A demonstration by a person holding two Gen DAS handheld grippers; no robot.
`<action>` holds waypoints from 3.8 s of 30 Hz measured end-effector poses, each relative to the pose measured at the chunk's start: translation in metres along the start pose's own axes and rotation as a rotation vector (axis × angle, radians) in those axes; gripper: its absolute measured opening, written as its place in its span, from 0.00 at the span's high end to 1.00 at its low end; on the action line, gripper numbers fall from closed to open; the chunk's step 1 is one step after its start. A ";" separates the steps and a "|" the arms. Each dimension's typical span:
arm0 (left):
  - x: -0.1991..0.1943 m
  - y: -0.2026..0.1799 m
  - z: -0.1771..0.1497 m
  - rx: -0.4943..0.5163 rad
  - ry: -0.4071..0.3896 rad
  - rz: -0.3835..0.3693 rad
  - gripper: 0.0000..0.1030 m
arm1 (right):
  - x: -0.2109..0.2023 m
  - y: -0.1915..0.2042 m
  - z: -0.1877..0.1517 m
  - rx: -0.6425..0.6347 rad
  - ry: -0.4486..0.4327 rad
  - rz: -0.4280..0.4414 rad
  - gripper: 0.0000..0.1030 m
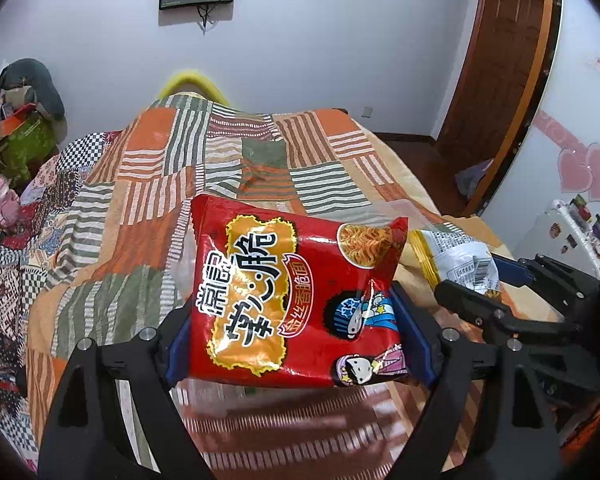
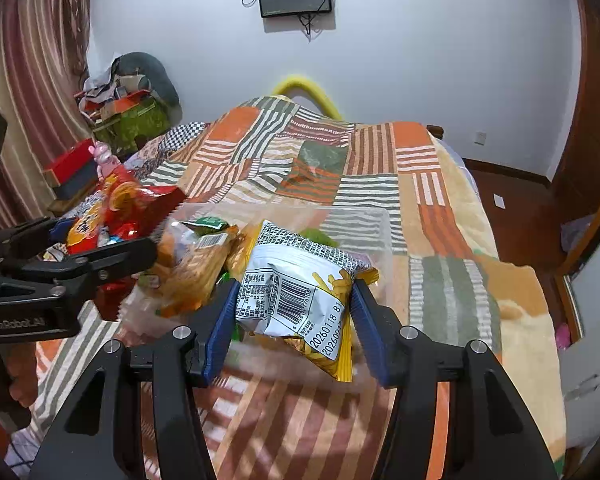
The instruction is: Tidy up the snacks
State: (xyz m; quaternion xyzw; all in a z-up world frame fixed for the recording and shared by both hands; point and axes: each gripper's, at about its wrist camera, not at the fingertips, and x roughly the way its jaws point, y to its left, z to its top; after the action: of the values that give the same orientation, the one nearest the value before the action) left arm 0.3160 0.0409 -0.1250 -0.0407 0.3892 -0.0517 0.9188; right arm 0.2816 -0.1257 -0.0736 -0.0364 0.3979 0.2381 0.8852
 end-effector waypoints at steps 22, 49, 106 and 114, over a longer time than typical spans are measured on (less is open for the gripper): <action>0.028 0.006 0.005 0.021 0.027 0.003 0.01 | -0.006 -0.009 0.007 -0.030 -0.026 0.001 0.40; 0.024 -0.007 -0.004 0.085 0.009 -0.009 0.01 | 0.039 0.009 0.040 -0.050 0.057 0.097 0.32; -0.296 -0.063 -0.062 0.028 -0.566 0.085 0.00 | -0.229 0.052 -0.027 -0.020 -0.519 -0.036 0.00; -0.297 -0.067 -0.065 0.036 -0.564 0.084 0.00 | -0.235 0.050 -0.035 -0.019 -0.518 -0.044 0.00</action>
State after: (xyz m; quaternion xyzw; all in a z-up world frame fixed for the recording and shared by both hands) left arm 0.0598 0.0097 0.0484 -0.0208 0.1188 -0.0070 0.9927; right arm 0.1012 -0.1823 0.0787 0.0086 0.1548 0.2240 0.9622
